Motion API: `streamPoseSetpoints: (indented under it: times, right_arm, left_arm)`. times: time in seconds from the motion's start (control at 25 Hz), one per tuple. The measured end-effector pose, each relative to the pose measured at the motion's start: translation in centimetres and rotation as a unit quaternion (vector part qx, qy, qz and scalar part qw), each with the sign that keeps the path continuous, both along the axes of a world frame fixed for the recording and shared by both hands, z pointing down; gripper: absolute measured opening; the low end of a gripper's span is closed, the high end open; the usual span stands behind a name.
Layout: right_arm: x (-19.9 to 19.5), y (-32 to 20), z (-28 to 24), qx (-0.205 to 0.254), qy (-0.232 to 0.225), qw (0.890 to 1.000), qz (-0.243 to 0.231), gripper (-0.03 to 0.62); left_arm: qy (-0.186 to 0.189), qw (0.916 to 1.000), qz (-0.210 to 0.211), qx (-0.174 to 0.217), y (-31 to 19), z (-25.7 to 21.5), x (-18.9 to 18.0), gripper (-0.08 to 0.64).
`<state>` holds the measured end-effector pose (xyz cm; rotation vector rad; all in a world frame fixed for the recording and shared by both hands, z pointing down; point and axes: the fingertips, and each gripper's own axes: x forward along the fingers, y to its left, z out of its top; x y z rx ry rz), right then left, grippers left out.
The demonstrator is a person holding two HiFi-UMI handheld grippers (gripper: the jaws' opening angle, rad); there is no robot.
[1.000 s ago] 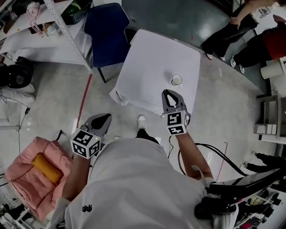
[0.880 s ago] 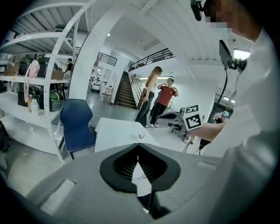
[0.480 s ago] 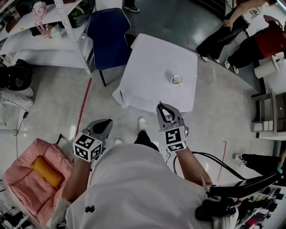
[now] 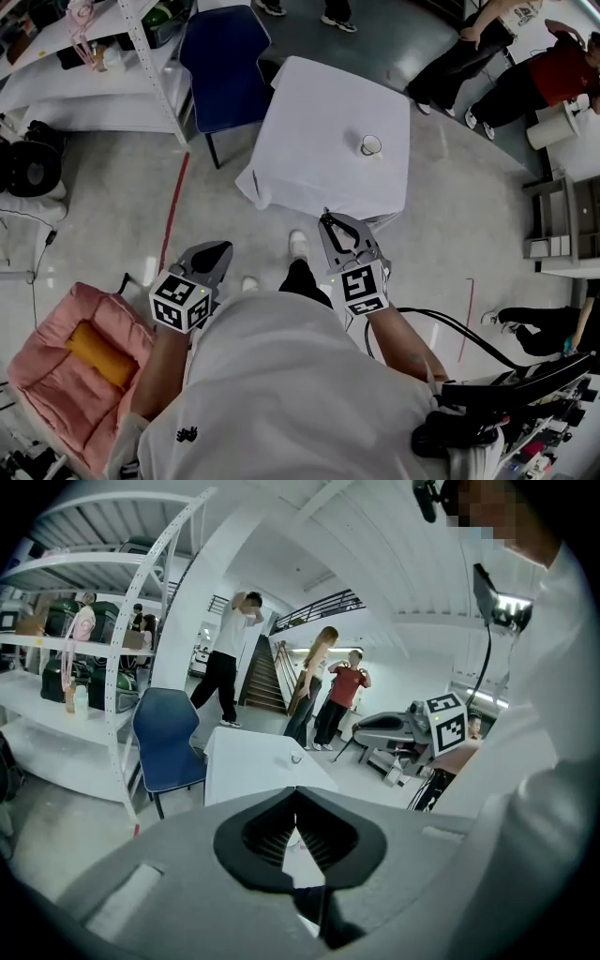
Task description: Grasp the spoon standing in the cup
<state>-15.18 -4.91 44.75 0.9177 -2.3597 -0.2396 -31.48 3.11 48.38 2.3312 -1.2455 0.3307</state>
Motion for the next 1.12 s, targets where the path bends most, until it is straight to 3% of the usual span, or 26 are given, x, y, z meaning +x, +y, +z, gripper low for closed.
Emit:
streamPoseSetpoints:
  times: [0.48,1.12]
  right_arm:
    - [-2.9,2.0,0.4,-0.003,-0.005,1.000,-0.025,0.051]
    - [-0.5,1.6,0.4,-0.003,-0.012,1.000,-0.028,0.051]
  left_arm:
    - [-0.001,0.9999,-0.015,-0.005,2.0,0.5,-1.9,0.011]
    - [-0.005,1.0000,-0.005,-0.005,0.9,0.4,1.1,0.011]
